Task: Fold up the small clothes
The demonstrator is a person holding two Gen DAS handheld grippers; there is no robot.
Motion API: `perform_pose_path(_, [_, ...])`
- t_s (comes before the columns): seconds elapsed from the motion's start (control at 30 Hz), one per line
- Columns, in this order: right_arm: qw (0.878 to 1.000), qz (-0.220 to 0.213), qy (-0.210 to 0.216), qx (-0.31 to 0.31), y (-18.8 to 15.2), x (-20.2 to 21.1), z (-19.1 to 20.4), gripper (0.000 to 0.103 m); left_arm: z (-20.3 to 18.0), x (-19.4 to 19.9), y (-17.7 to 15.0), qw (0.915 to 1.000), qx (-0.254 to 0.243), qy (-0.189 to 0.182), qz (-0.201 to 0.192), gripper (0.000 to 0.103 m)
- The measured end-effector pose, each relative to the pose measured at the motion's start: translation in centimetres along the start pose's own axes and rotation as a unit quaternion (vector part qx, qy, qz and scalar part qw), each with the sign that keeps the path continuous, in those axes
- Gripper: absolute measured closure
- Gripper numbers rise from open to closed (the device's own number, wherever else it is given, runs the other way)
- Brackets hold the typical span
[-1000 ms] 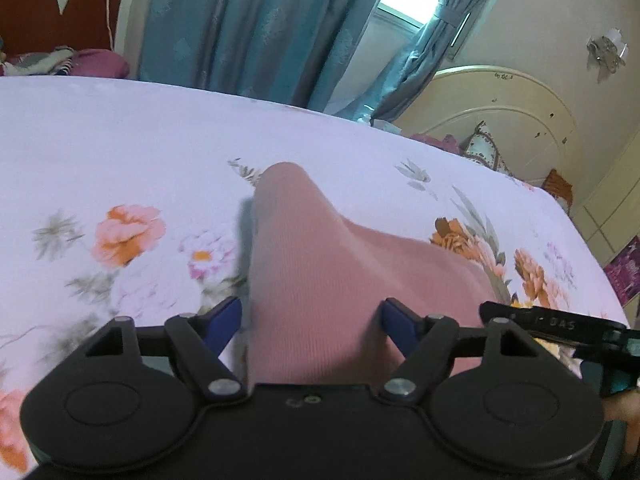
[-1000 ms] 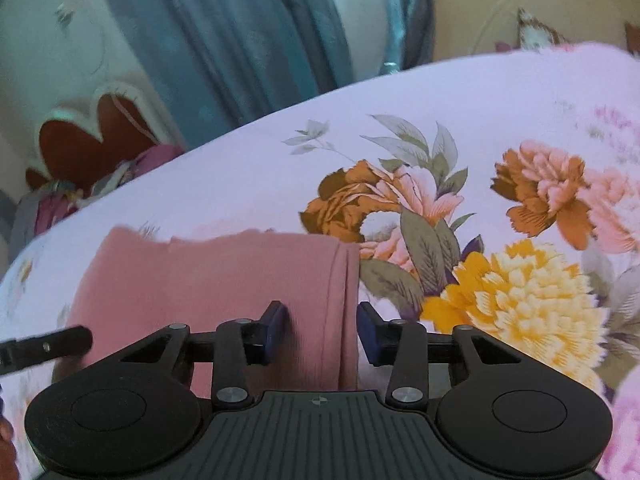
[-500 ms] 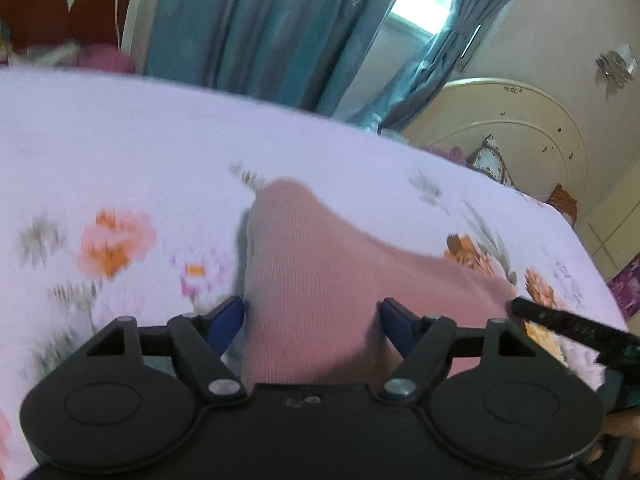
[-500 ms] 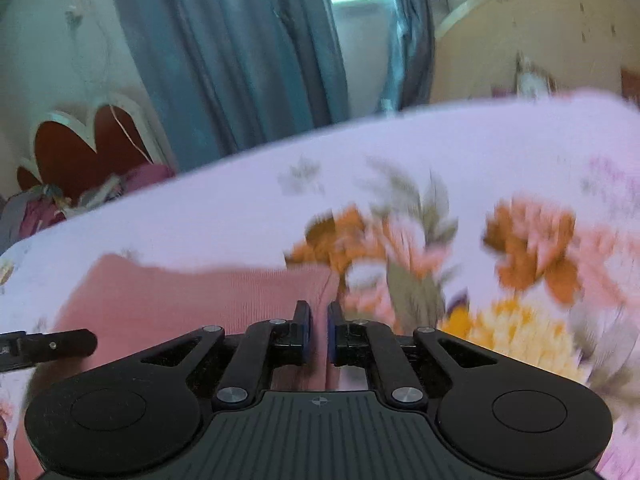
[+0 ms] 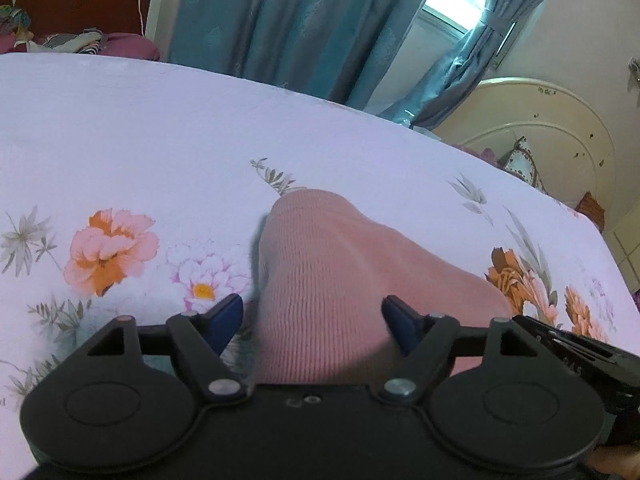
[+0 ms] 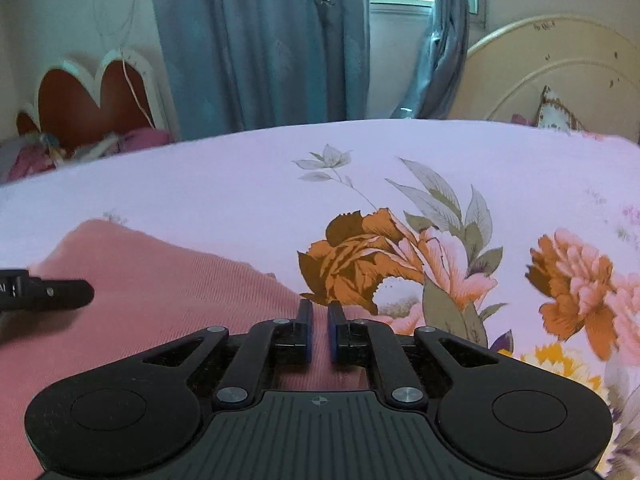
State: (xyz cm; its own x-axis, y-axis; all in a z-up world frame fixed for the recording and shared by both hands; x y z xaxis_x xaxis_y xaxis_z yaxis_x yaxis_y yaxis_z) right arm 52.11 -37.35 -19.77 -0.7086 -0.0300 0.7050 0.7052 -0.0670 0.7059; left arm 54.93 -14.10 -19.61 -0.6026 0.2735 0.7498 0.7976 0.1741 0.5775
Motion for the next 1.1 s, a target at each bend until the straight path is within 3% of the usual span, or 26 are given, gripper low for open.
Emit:
perform_pose_path(0.13, [0.999, -0.004, 0.016, -0.031, 0.5, 1.4, -0.6, 0.095, -0.3, 1.5, 0.1, 0.9999, -0.009, 0.005, -0.011, 0.028])
perform_pose_path(0.3, [0.999, -0.024, 0.039, -0.023, 0.6, 5.3, 0.2, 0.095, -0.7, 3.9, -0.5, 0.9994, -0.026, 0.0, -0.021, 0.028])
perform_pose_path(0.57, [0.997, -0.026, 0.068, -0.007, -1.9, 9.6, 1.7, 0.094, -1.0, 7.6, -3.3, 0.9986, -0.048, -0.013, -0.016, 0.028])
perform_pose_path(0.7, [0.997, -0.013, 0.069, 0.013, -4.3, 10.4, 2.3, 0.094, -0.9, 8.1, -5.6, 0.9985, -0.052, -0.018, -0.001, 0.027])
perform_pose_path(0.8, [0.998, 0.008, 0.041, 0.036, -6.1, 9.3, 2.0, 0.095, -0.7, 7.6, -6.6, 0.9988, -0.046, -0.018, 0.005, 0.025])
perform_pose_path(0.93, [0.999, 0.007, 0.039, 0.033, -6.3, 9.2, 1.4, 0.095, -0.4, 7.2, -6.8, 0.9993, -0.03, -0.017, 0.014, 0.023])
perform_pose_path(1.1, [0.998, -0.002, 0.068, 0.02, -7.1, 12.9, 1.0, 0.094, -0.9, 8.5, -7.5, 0.9983, -0.046, -0.029, 0.018, 0.024])
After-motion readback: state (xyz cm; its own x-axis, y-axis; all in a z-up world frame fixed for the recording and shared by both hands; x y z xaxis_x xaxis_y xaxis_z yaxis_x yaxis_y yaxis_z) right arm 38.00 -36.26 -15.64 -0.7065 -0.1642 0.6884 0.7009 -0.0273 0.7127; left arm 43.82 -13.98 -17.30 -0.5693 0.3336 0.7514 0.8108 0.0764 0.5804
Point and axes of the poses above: each gripper's, at about its wrist camera, not at the fingertips, and x roughly against the way its jaws point, z to its left, y to its top, the point moved 7 cm from there along -x, roughly the way its jaws point, and after that the axes turned 4 degrees about -y, right-handed, at the moved point
